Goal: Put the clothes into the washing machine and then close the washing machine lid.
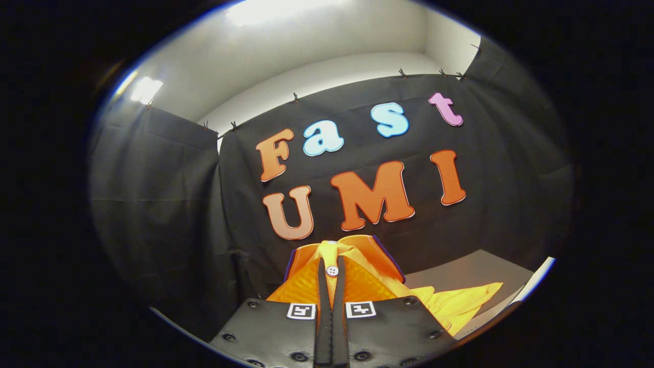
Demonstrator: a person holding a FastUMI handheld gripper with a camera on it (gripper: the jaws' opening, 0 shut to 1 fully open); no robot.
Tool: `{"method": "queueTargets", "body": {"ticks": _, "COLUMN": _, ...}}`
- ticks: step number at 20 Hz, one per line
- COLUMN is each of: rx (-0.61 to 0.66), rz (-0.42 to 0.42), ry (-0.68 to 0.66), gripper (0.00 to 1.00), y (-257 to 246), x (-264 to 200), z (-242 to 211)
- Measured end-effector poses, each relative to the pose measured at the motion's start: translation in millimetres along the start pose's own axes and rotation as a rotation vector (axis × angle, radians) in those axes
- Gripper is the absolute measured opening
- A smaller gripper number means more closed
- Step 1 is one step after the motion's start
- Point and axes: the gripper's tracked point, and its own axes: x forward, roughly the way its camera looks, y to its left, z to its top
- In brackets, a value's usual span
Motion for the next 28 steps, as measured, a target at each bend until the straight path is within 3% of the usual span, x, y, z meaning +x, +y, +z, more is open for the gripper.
{"method": "queueTargets", "body": {"ticks": 7, "rx": -0.043, "rz": 0.116, "ry": -0.042, "gripper": 0.08, "y": 68.1, "x": 30.7, "z": 50.9}}
{"method": "queueTargets", "body": {"ticks": 13, "rx": -0.03, "rz": 0.27, "ry": -0.06, "gripper": 0.08, "y": 142.3, "x": 69.9, "z": 68.2}}
{"method": "queueTargets", "body": {"ticks": 18, "rx": -0.001, "rz": 0.338, "ry": -0.055, "gripper": 0.08, "y": 167.0, "x": 92.3, "z": 59.1}}
{"method": "queueTargets", "body": {"ticks": 28, "rx": 0.01, "rz": 0.372, "ry": -0.01, "gripper": 0.08, "y": 188.4, "x": 180.1, "z": 1.5}}
